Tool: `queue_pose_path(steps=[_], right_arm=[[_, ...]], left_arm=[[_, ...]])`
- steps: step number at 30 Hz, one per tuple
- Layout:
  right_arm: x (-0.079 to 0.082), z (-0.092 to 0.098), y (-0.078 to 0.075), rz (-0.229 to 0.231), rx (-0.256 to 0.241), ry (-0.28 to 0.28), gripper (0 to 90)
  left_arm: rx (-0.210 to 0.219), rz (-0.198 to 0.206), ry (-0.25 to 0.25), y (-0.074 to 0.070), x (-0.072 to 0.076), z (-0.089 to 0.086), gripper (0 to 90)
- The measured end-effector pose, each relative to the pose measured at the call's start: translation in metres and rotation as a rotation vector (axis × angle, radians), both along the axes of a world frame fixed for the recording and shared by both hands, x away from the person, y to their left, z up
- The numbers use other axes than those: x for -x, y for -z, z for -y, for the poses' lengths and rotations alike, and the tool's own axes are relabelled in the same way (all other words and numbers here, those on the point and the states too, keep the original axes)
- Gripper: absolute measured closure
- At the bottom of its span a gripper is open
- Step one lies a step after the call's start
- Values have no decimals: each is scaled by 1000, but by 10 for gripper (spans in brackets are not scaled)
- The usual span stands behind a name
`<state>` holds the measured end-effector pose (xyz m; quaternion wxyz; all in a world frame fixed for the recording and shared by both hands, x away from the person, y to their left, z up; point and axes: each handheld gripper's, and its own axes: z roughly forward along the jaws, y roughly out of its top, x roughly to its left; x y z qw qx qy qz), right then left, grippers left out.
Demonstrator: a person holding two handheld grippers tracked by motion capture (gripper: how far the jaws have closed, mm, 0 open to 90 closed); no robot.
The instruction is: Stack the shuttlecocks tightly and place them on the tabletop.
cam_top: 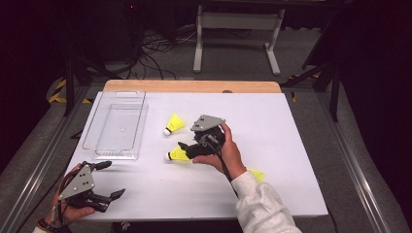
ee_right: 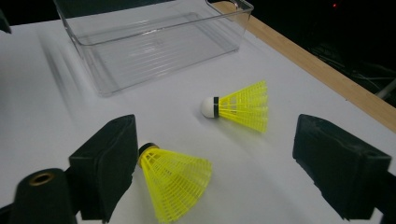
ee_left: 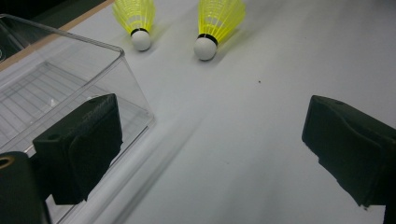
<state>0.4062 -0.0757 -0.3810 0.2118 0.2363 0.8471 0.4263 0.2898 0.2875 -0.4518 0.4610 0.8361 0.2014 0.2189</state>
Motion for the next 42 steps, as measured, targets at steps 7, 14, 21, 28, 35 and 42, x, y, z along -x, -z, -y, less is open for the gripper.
queue_pose_path(steps=[7,14,21,28,35,42], right_arm=[[-23,-15,6,-26,40,0,164],[-53,-35,18,-89,93,-25,185],[-77,-48,29,-111,165,-9,203],[-98,-52,41,-153,181,17,204],[-111,-55,54,-193,213,27,191],[-111,-56,59,-263,208,-12,208]], left_arm=[[-5,-6,14,1,-1,2,61],[-4,-12,15,2,-2,-1,60],[-4,-12,17,3,-2,-1,60],[-2,-14,22,3,-3,-2,61],[-5,-20,28,3,-3,-1,63],[-10,-22,31,4,-3,-1,64]])
